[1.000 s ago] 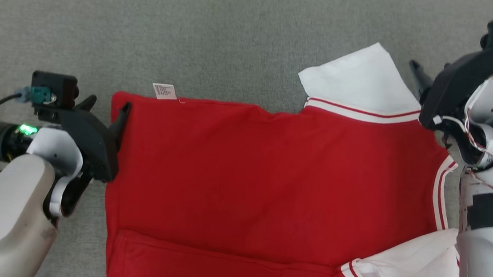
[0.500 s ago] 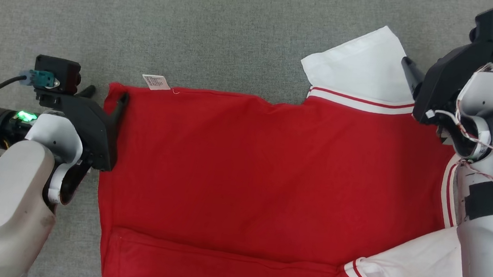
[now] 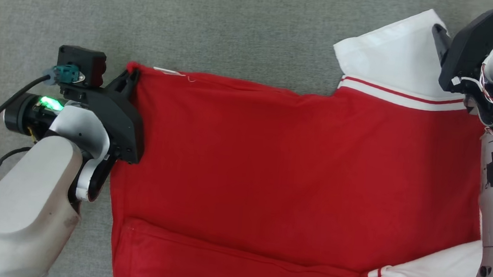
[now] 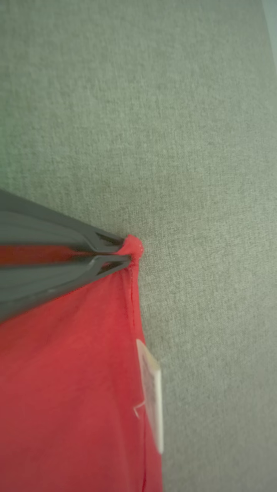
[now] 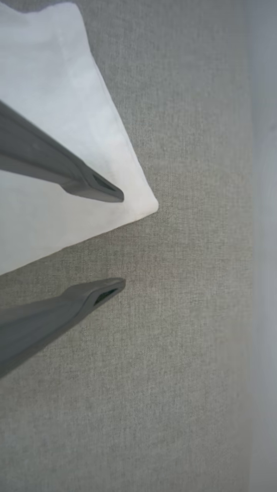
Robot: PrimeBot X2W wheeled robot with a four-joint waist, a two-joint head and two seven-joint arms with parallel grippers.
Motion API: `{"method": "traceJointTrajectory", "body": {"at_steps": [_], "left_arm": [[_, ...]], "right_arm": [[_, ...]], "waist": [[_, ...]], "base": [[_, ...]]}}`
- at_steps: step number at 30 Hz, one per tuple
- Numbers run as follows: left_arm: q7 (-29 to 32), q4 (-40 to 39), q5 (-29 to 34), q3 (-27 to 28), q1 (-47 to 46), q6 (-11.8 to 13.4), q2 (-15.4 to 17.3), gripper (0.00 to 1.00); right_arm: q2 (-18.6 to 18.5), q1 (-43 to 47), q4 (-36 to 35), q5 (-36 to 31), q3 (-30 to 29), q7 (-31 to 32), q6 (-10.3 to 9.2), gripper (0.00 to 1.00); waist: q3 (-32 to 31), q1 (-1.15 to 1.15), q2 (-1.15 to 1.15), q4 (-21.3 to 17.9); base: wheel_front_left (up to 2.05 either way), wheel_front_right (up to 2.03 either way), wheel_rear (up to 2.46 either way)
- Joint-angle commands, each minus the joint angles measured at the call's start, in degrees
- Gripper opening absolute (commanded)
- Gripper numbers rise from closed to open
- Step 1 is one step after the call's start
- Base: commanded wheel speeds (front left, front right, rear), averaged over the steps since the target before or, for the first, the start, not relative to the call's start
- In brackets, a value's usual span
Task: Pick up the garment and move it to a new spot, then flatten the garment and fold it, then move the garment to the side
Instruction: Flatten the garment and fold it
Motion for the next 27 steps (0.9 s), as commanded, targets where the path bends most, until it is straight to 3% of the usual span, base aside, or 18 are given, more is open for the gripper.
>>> {"method": "traceJointTrajectory", "body": {"at_steps": [1, 7, 12, 13, 14, 15, 19, 27], "left_arm": [[0.93, 1.34, 0.11, -2.07, 1.52, -0.60, -1.71, 0.00], [-0.06, 1.12, -0.28, -2.35, 1.09, -1.01, -2.51, 0.00], [-0.54, 1.28, -1.20, -2.27, 0.83, -1.45, -3.35, 0.00], [-0.63, 1.46, -1.12, -2.37, 0.67, -1.51, -3.38, 0.00], [-0.92, 1.58, -1.30, -2.32, 0.58, -1.58, -3.54, 0.00], [-1.16, 1.70, -1.29, -2.30, 0.41, -1.62, -3.53, 0.00], [-3.03, 2.46, -0.91, -1.56, -0.12, -1.00, -3.32, 0.00], [-8.22, 3.56, 0.05, -0.08, -0.35, -0.08, -2.72, 0.00]], "right_arm": [[-0.94, -0.75, 1.12, -1.12, 0.12, 0.82, -0.11, 1.00], [-1.75, -2.36, 3.38, -1.51, 1.12, -0.08, -0.11, 1.00], [-1.98, -3.39, 6.79, -2.22, 1.25, 3.52, -0.11, 1.00], [-1.94, -3.26, 7.47, -2.32, 1.60, 4.60, -0.11, 0.67], [-1.96, -3.22, 7.79, -2.36, 1.90, 5.10, -0.11, 0.13], [-2.14, -3.16, 7.94, -2.44, 2.18, 5.53, -0.11, 0.00], [-2.83, -2.87, 6.95, -1.85, 2.62, 4.42, -0.12, 0.00], [-2.19, -2.32, 3.65, 1.71, 3.92, -4.24, -0.12, 0.00]], "waist": [[1.12, 0.00, 0.01, 1.37], [1.86, 0.00, 0.01, 2.89], [2.82, 0.00, 0.01, 3.85], [2.89, 0.00, 0.01, 3.90], [2.97, 0.00, 0.01, 3.93], [3.00, 0.00, 0.01, 3.93], [2.45, 0.00, 0.01, 3.39], [-0.32, 0.00, 0.01, 1.54]], "base": [[0.00, 0.00, 0.00], [0.00, 0.00, 0.00], [0.00, 0.00, 0.00], [0.00, 0.00, 0.00], [0.00, 0.00, 0.00], [0.00, 0.00, 0.00], [0.00, 0.00, 0.00], [0.00, 0.00, 0.00]]}}
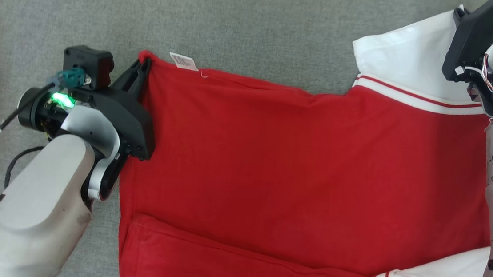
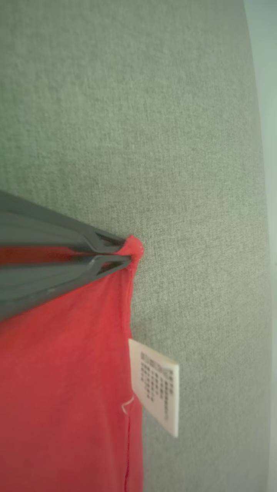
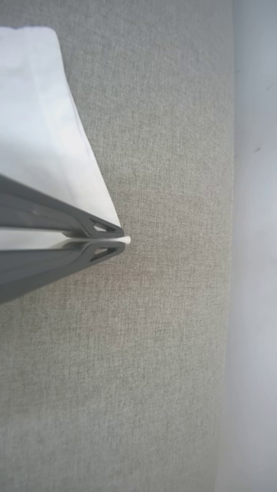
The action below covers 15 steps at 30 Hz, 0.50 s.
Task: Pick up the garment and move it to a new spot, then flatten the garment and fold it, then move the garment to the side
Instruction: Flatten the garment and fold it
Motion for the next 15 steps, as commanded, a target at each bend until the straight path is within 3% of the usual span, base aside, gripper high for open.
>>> {"method": "traceJointTrajectory", "body": {"at_steps": [1, 10, 15], "left_arm": [[-0.92, 0.92, 0.56, 0.00, 1.27, 0.29, -0.06, 0.00], [-6.70, -0.13, 1.47, -0.89, 4.04, -0.99, 0.02, 0.00], [-9.60, -0.33, 1.60, -1.52, 7.55, -1.12, 0.56, 0.00]], "right_arm": [[-0.04, 1.13, -0.70, 1.55, 0.44, -1.69, -0.13, 0.00], [-1.89, 7.88, -5.52, 9.83, 1.76, -5.24, -0.13, 0.00], [-4.66, 16.08, -13.50, 13.76, 4.00, -3.82, -0.13, 0.00]], "waist": [[-1.59, -0.01, -0.01, -0.89], [-6.21, -0.01, -0.01, -1.71], [-9.27, -0.01, -0.01, -1.96]], "base": [[0.00, 0.00, 0.00], [0.00, 0.00, 0.00], [0.00, 0.00, 0.00]]}}
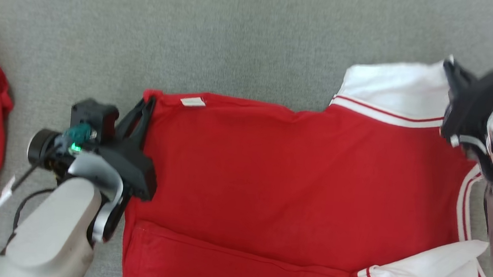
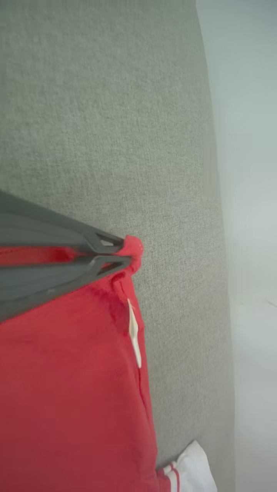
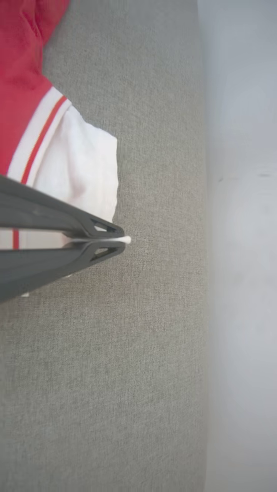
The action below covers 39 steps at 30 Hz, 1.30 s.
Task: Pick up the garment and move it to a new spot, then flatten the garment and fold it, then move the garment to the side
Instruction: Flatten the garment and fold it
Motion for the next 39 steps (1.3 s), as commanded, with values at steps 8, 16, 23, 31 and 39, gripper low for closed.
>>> {"method": "traceJointTrajectory", "body": {"at_steps": [8, 16, 23, 31, 39], "left_arm": [[-4.53, -0.03, 0.66, -0.22, 5.69, 0.60, 1.40, 0.00], [-7.01, -0.01, -1.73, 0.89, 12.08, 1.70, 1.97, 0.00], [-8.05, -0.96, -3.45, 1.11, 16.56, 2.59, 1.34, 0.00], [-8.39, -1.41, -4.47, 1.14, 19.93, 3.63, 0.70, 0.00], [-8.41, -1.02, -5.50, 1.30, 21.32, 3.90, 0.51, 0.00]], "right_arm": [[-1.98, 17.89, -17.24, 6.23, -4.01, 8.46, -0.12, 0.00], [2.45, 34.41, -33.62, 6.01, -12.11, 19.44, -0.13, 0.00], [5.96, 40.94, -39.26, 5.58, -14.13, 23.67, -0.12, 0.00], [8.10, 45.64, -42.65, 4.29, -15.34, 26.96, -0.13, 0.00], [9.95, 49.12, -43.37, 3.14, -16.27, 30.83, -0.12, 0.00]], "waist": [[-5.75, -0.01, -0.01, -0.70], [-8.15, -0.01, -0.01, -2.01], [-9.72, -0.01, -0.01, -1.72], [-10.93, -0.01, -0.01, -1.00], [-11.63, -0.01, -0.01, -0.68]], "base": [[0.00, 0.00, 0.00], [0.00, 0.00, 0.00], [0.00, 0.00, 0.00], [0.00, 0.00, 0.00], [0.00, 0.00, 0.00]]}}
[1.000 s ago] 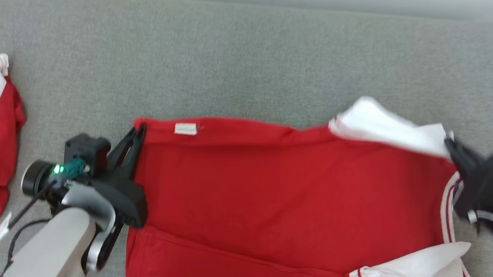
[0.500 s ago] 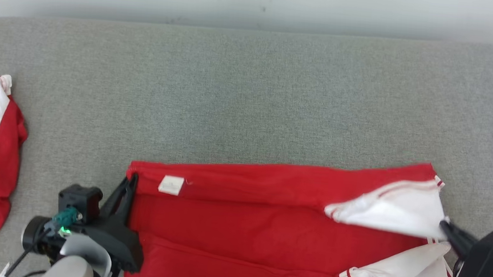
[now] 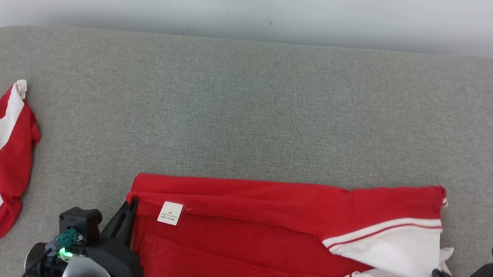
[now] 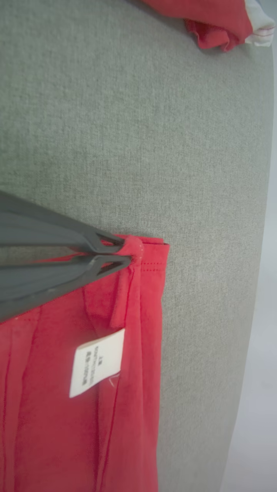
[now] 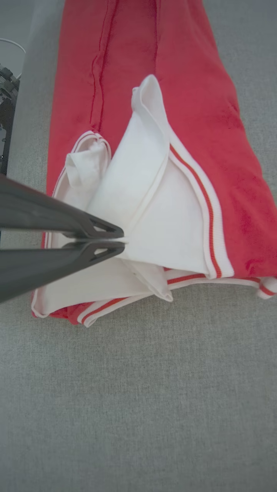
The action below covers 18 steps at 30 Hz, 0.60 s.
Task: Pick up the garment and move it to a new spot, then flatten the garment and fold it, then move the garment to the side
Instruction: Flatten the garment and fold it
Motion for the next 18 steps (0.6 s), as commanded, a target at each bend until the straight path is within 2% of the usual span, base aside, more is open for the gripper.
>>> {"method": "traceJointTrajectory", "body": {"at_steps": [1, 3, 4, 5, 6, 7, 8, 9, 10, 14, 18], "left_arm": [[-0.21, 0.15, -0.38, 0.15, 0.70, 0.31, 0.00, 0.00], [-0.33, 0.37, -0.50, 0.25, 0.88, 0.39, -0.03, 0.00], [-0.41, 0.47, -0.59, 0.27, 0.94, 0.39, -0.04, 0.11], [-0.48, 0.56, -0.68, 0.28, 0.98, 0.38, -0.06, 0.30], [-0.55, 0.64, -0.74, 0.30, 1.02, 0.37, -0.06, 1.00], [-0.65, 0.74, -0.76, 0.30, 1.05, 0.40, -0.05, 1.00], [-0.65, 0.81, -0.80, 0.34, 1.12, 0.44, -0.11, 1.00], [-0.83, 0.83, -0.86, 0.39, 1.19, 0.40, -0.21, 1.00], [-1.05, 0.77, -0.84, 0.53, 1.20, 0.44, -0.31, 1.00], [-2.26, -0.08, -1.30, 1.94, 2.63, 0.21, -0.78, 1.00], [-3.03, -2.52, -0.51, 4.72, 5.12, -0.10, -1.20, 1.00]], "right_arm": [[0.20, 0.59, -0.23, -0.11, -0.06, 0.18, -0.11, 0.00], [0.66, 0.83, -0.92, 0.23, -0.15, 1.18, -0.11, 0.00], [0.86, 1.13, -1.01, 0.02, -0.23, 1.35, -0.11, 0.00], [1.08, 1.47, -1.01, -0.19, -0.38, 1.74, -0.12, 0.00], [1.24, 1.66, -1.05, -0.46, -0.51, 1.79, -0.11, 0.00], [1.46, 1.88, -0.83, -0.70, -0.74, 2.25, -0.11, 0.00], [1.71, 2.00, -0.74, -0.55, -0.83, 2.37, -0.11, 0.05], [1.97, 1.93, -0.74, -0.43, -1.08, 2.35, -0.11, 0.58], [2.19, 1.95, -0.59, -0.25, -1.27, 2.30, -0.11, 1.00], [2.84, 3.16, 0.01, 0.12, -1.42, 4.04, -0.11, 1.00], [3.13, 1.63, -0.95, 1.39, -2.00, -1.10, -0.11, 1.00]], "waist": [[-0.06, 0.00, 0.00, -0.01], [-0.09, 0.00, 0.00, -0.10], [-0.10, 0.00, 0.00, -0.14], [-0.14, 0.00, 0.00, -0.18], [-0.19, 0.00, 0.00, -0.20], [-0.25, 0.00, 0.00, -0.21], [-0.33, 0.00, 0.00, -0.22], [-0.43, 0.00, 0.00, -0.22], [-0.53, 0.00, 0.00, -0.21], [-1.51, 0.00, 0.00, -0.02], [-2.87, 0.00, 0.00, 0.23]], "base": [[0.00, 0.00, 0.00], [0.00, 0.00, 0.00], [0.00, 0.00, 0.00], [0.00, 0.00, 0.00], [0.00, 0.00, 0.00], [0.00, 0.00, 0.00], [0.00, 0.00, 0.00], [0.00, 0.00, 0.00], [0.00, 0.00, 0.00], [0.00, 0.00, 0.00], [0.00, 0.00, 0.00]]}}
